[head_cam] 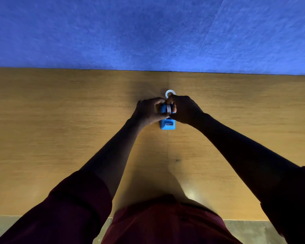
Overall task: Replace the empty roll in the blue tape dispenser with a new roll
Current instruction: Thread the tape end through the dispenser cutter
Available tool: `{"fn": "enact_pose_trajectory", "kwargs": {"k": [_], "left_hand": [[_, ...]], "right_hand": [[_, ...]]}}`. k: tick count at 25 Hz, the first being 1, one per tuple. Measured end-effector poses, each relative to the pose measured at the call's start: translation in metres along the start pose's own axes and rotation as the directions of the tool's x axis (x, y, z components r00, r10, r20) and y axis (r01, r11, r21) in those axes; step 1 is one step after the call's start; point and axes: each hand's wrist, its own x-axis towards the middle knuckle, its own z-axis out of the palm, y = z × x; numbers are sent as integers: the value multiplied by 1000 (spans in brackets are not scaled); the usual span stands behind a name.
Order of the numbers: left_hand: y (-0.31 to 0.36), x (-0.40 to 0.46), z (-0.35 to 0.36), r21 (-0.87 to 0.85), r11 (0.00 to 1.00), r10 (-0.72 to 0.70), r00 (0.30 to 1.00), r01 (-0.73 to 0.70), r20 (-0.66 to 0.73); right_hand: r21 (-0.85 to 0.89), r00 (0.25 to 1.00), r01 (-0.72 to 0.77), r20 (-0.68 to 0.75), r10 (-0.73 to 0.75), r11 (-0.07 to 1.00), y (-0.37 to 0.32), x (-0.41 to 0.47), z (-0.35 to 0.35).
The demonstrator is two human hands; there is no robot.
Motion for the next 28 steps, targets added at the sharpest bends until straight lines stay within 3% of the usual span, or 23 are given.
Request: {"fn": "enact_pose_trajectory", "kwargs": {"k": [10, 17, 28], "left_hand": [[1, -5, 8, 75, 997, 33, 997, -28, -71], [-1, -1, 1, -26, 1000, 1, 1000, -1, -6], [1, 1, 4, 30, 999, -22, 999, 23, -37]], "right_hand": [[-8, 1000, -15, 23, 15, 1000, 2, 1, 2], [-17, 1000, -2, 19, 3, 1000, 1, 1, 2], [-19, 999, -30, 29, 30, 999, 0, 0, -1]]}}
